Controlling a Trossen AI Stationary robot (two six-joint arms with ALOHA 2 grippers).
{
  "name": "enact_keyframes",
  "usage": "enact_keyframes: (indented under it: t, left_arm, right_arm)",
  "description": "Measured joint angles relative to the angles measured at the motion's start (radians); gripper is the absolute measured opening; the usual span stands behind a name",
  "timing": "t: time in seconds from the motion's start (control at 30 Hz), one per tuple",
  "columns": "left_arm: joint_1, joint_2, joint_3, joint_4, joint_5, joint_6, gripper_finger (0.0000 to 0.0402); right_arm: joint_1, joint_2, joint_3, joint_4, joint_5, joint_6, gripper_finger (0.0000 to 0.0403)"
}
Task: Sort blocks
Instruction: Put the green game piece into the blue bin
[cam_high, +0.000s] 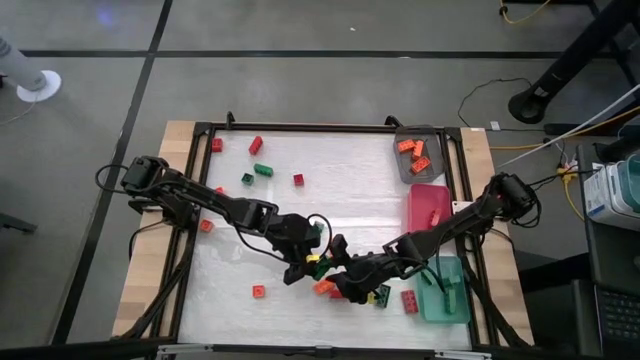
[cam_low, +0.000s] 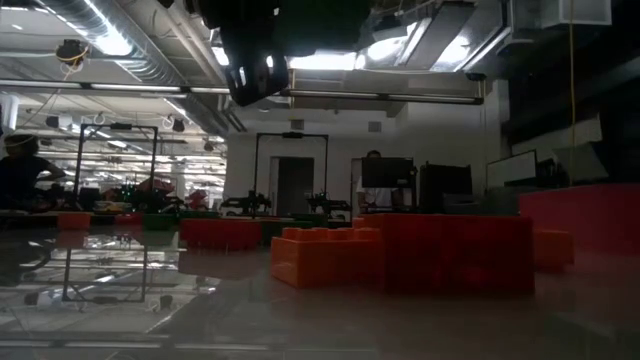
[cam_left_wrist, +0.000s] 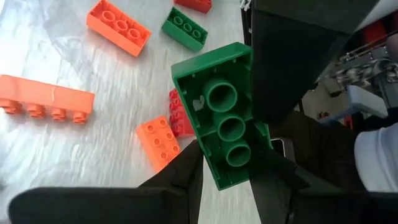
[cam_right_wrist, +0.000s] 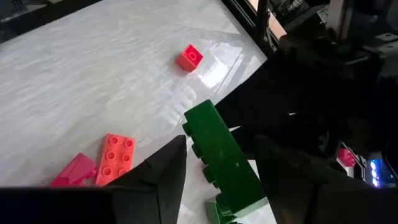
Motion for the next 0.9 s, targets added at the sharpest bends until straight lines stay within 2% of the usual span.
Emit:
enact_keyframes:
  t: [0.17, 0.47, 0.57, 0.73, 0.9]
  left_arm:
    - [0.0, 0.0, 0.0, 0.002, 0.007, 0.0, 0.0097]
    - [0.0, 0.0, 0.0, 0.0, 0.01, -0.007, 0.0098]
    - [0.0, 0.0, 0.0, -0.001, 0.011, -0.012, 0.0098]
    - [0.0, 0.0, 0.0, -0.001, 0.012, -0.041, 0.0098]
    - [0.0, 0.0, 0.0, 0.0, 0.014, -0.043, 0.0098]
  right_arm:
    - [0.0, 0.005, 0.001, 0.005, 0.008, -0.001, 0.017]
    - [0.0, 0.005, 0.001, 0.01, 0.018, 0.002, 0.0055]
    - [0.0, 0.005, 0.001, 0.012, 0.016, 0.002, 0.003]
    - [0.0, 0.005, 0.001, 0.012, 0.006, 0.009, 0.0027]
    - [0.0, 0.005, 0.001, 0.014, 0.0, 0.061, 0.006]
